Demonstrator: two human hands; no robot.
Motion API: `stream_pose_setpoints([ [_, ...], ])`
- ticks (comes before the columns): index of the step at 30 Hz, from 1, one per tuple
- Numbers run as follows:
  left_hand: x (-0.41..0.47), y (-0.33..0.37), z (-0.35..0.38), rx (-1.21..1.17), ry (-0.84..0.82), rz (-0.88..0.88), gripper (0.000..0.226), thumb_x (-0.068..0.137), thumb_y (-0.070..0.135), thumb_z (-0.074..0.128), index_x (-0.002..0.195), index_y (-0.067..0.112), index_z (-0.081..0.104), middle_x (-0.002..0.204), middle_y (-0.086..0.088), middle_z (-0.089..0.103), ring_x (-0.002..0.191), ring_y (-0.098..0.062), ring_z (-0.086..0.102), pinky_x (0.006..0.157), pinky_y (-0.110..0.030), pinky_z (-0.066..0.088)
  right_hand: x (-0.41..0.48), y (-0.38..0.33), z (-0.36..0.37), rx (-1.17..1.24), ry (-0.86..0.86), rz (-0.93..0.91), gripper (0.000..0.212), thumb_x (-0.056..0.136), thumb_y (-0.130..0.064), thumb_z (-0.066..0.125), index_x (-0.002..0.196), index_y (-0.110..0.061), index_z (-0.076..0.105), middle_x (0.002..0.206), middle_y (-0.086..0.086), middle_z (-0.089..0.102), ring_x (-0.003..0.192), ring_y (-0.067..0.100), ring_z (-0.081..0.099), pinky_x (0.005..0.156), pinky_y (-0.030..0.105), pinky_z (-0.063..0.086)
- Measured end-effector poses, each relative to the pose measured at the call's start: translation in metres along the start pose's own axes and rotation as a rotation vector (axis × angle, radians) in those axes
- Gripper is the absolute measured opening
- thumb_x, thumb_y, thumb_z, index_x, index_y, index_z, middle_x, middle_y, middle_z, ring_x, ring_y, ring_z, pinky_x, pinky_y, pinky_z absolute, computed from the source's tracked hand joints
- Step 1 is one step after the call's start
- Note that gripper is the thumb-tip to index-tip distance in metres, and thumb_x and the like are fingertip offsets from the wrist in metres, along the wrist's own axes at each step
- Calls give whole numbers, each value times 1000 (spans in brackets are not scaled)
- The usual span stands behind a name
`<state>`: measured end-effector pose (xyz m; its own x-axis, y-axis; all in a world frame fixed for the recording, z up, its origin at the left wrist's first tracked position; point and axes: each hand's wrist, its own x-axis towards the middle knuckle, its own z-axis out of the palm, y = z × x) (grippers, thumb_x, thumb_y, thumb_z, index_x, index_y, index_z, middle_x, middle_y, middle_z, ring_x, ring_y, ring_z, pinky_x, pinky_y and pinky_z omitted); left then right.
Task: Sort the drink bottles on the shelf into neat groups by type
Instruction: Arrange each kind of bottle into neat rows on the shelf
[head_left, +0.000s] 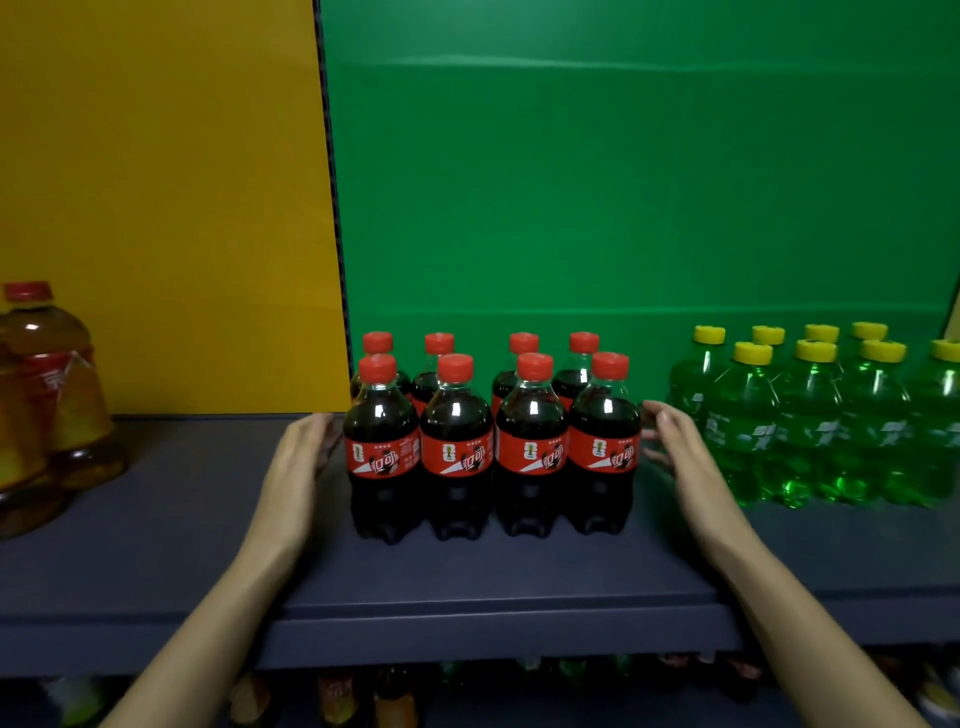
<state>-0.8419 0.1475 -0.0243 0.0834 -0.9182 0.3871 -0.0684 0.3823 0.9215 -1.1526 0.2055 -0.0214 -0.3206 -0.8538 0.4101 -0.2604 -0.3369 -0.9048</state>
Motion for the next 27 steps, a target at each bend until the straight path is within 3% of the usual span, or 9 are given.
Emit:
stream_pose_setpoints([
  [2,14,1,-7,-52,-46,-71,30,96,30,42,121,17,52,123,-7,57,118,-22,52,104,-34,37,14,4,-7,-30,-53,23,34,95,-29,41,128,-21,44,132,-3,47,126,15,43,107,30,32],
  [5,34,-3,-15,-28,-221,-183,49,85,8,58,132,17,46,130,-5,54,120,-20,52,106,-37,37,31,12,-10,-31,-207,108,41,92,-12,50,131,-16,44,135,2,49,120,15,49,102,29,39],
  [8,42,-4,-11,21,-324,-216,60,81,-6,58,134,16,45,116,-1,60,104,-14,58,83,-24,52,38,13,-6,-20,-293,155,38,90,-6,51,123,-24,48,124,-2,55,104,5,55,78,15,50],
  [10,45,-4,-6,64,-328,-189,60,80,-9,58,133,15,45,112,0,61,95,-7,58,65,-13,53,41,14,-5,-35,-305,165,40,88,0,51,121,-23,49,112,-5,59,96,1,56,65,8,50],
  [12,48,-6,-4,105,-323,-147,60,79,-11,59,133,11,45,111,0,61,93,-3,56,61,-9,51,43,13,-3,-62,-300,161,41,87,6,51,117,-22,49,103,-8,60,89,-1,56,59,6,48],
  [16,49,-5,-2,197,-317,-75,56,79,-10,60,130,10,46,98,14,58,88,4,53,61,-5,48,45,14,-1,-105,-303,137,43,86,9,51,114,-23,47,96,-14,58,86,-3,54,57,4,47],
  [23,47,-2,4,262,-323,-19,45,79,-11,60,114,16,49,91,15,57,83,4,52,60,-5,45,50,18,1,-164,-322,115,49,83,11,54,125,-13,48,104,-2,59,88,-4,55,63,3,47],
  [27,45,-3,2,287,-334,-9,43,80,-7,61,115,16,51,93,14,57,86,3,53,66,-12,43,48,15,0,-173,-345,98,44,85,9,53,121,-17,48,98,-9,59,87,-4,54,62,3,47],
])
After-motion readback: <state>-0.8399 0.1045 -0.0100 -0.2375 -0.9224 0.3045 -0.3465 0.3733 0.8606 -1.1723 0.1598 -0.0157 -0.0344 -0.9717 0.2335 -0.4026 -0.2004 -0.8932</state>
